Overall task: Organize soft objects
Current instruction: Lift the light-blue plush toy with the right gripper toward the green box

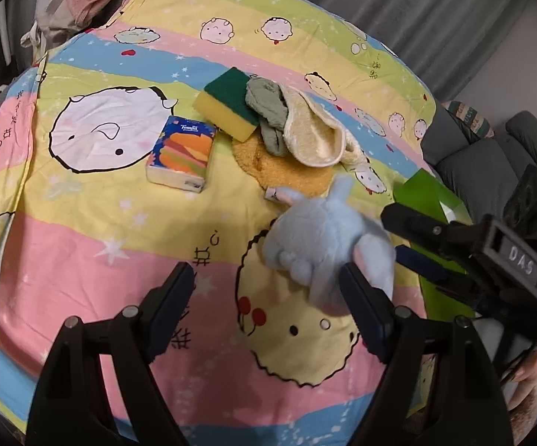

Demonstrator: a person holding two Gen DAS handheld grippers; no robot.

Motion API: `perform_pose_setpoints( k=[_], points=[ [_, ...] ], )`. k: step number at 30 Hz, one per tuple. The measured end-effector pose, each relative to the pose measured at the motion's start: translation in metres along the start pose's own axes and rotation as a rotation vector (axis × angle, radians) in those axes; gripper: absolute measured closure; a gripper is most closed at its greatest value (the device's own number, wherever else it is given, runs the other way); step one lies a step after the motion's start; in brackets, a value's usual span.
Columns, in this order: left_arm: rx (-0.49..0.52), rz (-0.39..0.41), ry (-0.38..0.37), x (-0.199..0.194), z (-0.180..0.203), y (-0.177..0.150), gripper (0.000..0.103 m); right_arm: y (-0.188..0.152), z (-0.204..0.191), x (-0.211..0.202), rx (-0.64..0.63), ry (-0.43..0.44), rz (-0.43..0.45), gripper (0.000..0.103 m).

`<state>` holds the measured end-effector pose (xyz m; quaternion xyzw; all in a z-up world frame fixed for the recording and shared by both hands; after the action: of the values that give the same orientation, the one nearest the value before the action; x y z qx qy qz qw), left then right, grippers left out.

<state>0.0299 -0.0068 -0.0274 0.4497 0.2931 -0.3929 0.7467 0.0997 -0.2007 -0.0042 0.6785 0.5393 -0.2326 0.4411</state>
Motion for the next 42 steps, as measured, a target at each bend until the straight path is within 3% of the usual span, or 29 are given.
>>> perform_pose_setpoints(
  k=[9,13,17,19,28,34,42],
  points=[
    [0.004,-0.043,-0.091,0.008,0.021,0.018,0.023,0.014,0.015,0.027,0.049,0.063,-0.089,0.017],
    [0.048,-0.077,-0.05,0.026,0.031,0.026,0.024,0.019,0.021,0.033,0.077,0.078,-0.101,0.013],
    [0.055,-0.115,-0.076,0.043,0.033,0.029,0.025,0.024,0.023,0.039,0.079,0.095,-0.113,0.012],
    [0.058,-0.121,-0.076,0.05,0.033,0.03,0.031,0.026,0.022,0.044,0.073,0.102,-0.121,0.013],
    [0.116,-0.084,-0.063,0.051,0.039,0.033,0.04,0.033,0.035,0.073,0.149,0.302,-0.177,0.014],
    [0.171,-0.033,-0.075,0.034,0.06,0.037,0.042,0.034,0.026,0.035,0.115,0.28,-0.071,0.018],
    [0.33,0.043,-0.144,0.014,0.13,0.046,0.047,0.045,0.05,-0.049,0.136,0.246,0.13,0.018]
  ],
)
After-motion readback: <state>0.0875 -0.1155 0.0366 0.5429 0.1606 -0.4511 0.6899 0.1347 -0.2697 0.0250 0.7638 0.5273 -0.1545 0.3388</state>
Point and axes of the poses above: each gripper's, at about its wrist camera, not at the fingertips, and x roughly the way its jaws point, z to its right, y to its top, the point moved 1 cm from there along x, roughly the way its jaws point, and after that the axes turned 8 degrees about -z, right-handed, at the moved point
